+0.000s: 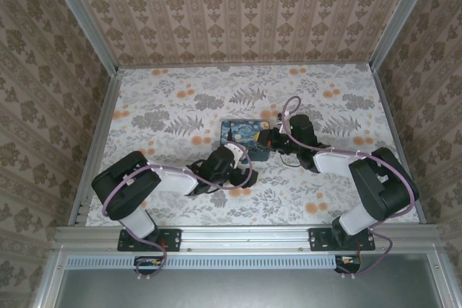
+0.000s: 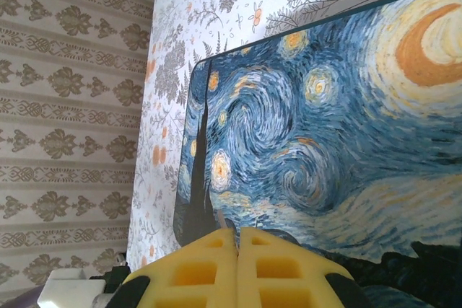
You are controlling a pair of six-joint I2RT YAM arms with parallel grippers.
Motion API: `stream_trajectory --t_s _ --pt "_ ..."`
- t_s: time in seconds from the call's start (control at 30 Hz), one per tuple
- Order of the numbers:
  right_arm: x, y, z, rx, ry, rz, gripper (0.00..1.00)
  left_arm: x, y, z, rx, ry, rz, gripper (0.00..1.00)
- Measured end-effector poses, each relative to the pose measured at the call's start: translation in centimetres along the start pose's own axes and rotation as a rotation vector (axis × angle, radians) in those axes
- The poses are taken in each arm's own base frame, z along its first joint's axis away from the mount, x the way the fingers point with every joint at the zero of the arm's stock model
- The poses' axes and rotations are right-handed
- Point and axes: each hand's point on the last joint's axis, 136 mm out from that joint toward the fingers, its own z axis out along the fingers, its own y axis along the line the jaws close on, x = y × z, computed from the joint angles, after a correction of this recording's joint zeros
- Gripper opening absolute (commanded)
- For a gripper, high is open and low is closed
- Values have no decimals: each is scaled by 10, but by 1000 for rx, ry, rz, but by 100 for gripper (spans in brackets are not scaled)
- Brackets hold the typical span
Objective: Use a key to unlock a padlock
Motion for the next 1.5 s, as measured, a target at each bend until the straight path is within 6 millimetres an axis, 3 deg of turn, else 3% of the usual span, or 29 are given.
stream_trajectory --t_s 0.43,0.63,0.87,1.3,1.5 --pt "1 -2 1 3 2 2 0 -15 -7 18 20 -77 38 88" --pt "3 -7 3 15 11 10 0 -28 -9 19 79 -129 -54 89" --pt "4 -8 3 17 12 11 0 -42 4 16 140 -200 -185 89" --pt "2 -9 5 9 4 6 0 -45 2 18 159 -212 -199 88" --pt "1 -9 6 7 3 5 0 -41 -13 18 203 -198 -202 88"
